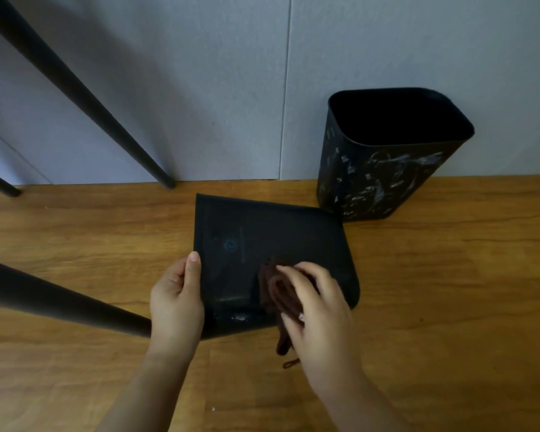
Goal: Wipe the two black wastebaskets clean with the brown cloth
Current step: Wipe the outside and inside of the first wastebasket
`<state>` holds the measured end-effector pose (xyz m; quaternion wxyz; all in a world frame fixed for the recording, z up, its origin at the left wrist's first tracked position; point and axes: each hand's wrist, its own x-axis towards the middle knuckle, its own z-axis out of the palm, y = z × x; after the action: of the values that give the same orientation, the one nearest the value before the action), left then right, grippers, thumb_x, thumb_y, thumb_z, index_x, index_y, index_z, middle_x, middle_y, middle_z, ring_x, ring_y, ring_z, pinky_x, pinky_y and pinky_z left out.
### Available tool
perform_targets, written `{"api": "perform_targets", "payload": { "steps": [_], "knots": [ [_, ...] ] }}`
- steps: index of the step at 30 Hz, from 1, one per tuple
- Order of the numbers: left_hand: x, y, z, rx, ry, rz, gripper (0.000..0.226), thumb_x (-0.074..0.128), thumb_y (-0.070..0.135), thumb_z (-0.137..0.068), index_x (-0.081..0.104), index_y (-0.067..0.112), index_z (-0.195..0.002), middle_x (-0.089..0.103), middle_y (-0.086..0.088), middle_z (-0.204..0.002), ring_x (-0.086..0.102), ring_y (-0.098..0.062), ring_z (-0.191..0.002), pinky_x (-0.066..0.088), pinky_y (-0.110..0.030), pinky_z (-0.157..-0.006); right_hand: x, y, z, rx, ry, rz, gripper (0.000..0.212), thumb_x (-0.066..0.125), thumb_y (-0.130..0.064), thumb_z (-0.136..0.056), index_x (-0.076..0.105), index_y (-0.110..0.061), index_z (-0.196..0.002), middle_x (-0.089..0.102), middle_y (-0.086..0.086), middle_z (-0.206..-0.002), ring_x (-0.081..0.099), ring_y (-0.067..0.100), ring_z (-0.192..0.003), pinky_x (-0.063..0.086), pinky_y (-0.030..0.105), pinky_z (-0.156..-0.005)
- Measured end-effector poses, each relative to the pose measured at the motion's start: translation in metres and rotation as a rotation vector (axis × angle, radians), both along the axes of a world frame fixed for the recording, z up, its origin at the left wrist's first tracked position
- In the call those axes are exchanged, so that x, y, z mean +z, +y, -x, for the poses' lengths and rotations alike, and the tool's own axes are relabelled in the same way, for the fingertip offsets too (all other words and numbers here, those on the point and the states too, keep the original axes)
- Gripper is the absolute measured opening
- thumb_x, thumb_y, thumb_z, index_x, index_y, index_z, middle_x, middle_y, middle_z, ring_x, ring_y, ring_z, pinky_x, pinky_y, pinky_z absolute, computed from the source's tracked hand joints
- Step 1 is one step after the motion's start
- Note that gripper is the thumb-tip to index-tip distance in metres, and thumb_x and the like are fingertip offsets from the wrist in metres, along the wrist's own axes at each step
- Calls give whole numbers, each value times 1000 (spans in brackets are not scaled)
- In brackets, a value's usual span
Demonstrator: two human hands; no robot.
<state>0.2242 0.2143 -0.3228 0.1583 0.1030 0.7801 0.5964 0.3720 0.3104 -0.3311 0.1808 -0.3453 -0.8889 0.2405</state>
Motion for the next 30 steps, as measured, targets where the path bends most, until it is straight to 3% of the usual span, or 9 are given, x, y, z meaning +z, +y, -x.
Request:
{"api": "perform_targets", "payload": {
  "steps": [4,7,12,14,16,21,23,26,30],
  "knots": [
    [0,-5,1,11,-14,-5,35,43,36,-100,69,20,-84,68,-12,-86,63,-25,-80,50,-30,-69,-10,43,-17,-300,-43,75,61,65,-19,-81,45,-29,-138,43,-3,-137,53,17,-120,52,37,-95],
    [5,0,0,-1,2,-9,37,43,36,-100,67,15,-81,65,-16,-85,60,-22,-73,50,-33,-68,-7,46,-17,-437,-34,49,57,68,-17,-82,50,-23,-136,49,2,-131,54,20,-117,51,35,-95],
    [6,7,-1,-11,-2,-13,37,43,36,-100,67,14,-83,67,-15,-83,63,-32,-80,54,-45,-72,19,-21,17,-100,3,100,72,77,-22,-74,45,-38,-136,38,-11,-140,41,12,-128,43,33,-105],
    [5,5,-2,-26,-13,-23,38,43,36,-99,67,12,-83,68,-14,-77,65,-32,-77,54,-45,-69,21,-39,23,103,35,30,78,84,-23,-65,47,-39,-132,43,-11,-135,47,12,-122,43,32,-101],
    [3,2,-4,-24,-24,-8,40,42,36,-100,68,11,-83,68,-13,-77,67,-28,-75,54,-43,-66,15,-35,18,137,17,-12,81,87,-23,-60,48,-38,-130,46,-10,-132,51,13,-118,47,33,-97],
    [-1,-2,-6,-4,-41,18,41,41,38,-100,66,11,-83,64,-14,-80,59,-15,-66,48,-30,-63,-3,11,-6,-323,25,69,65,71,-18,-77,48,-28,-136,44,-4,-132,49,17,-121,53,39,-94],
    [0,1,-6,-6,-33,8,41,41,38,-100,66,10,-83,63,-14,-79,58,-15,-66,48,-29,-62,1,7,-1,-367,39,57,64,72,-17,-77,49,-28,-135,44,-4,-132,49,17,-120,52,39,-94],
    [3,5,-5,-5,-23,-3,39,41,36,-100,66,14,-80,67,-3,-72,61,-9,-64,49,-22,-58,11,-26,12,-159,67,65,76,81,-18,-67,49,-35,-133,44,-7,-134,47,16,-124,47,36,-100],
    [3,3,-3,-10,-51,-14,40,43,35,-100,66,16,-73,65,0,-63,61,-12,-61,50,-31,-58,6,-39,6,213,93,-62,66,72,-28,-69,49,-35,-130,47,-7,-133,51,14,-119,49,33,-95]
  ]
}}
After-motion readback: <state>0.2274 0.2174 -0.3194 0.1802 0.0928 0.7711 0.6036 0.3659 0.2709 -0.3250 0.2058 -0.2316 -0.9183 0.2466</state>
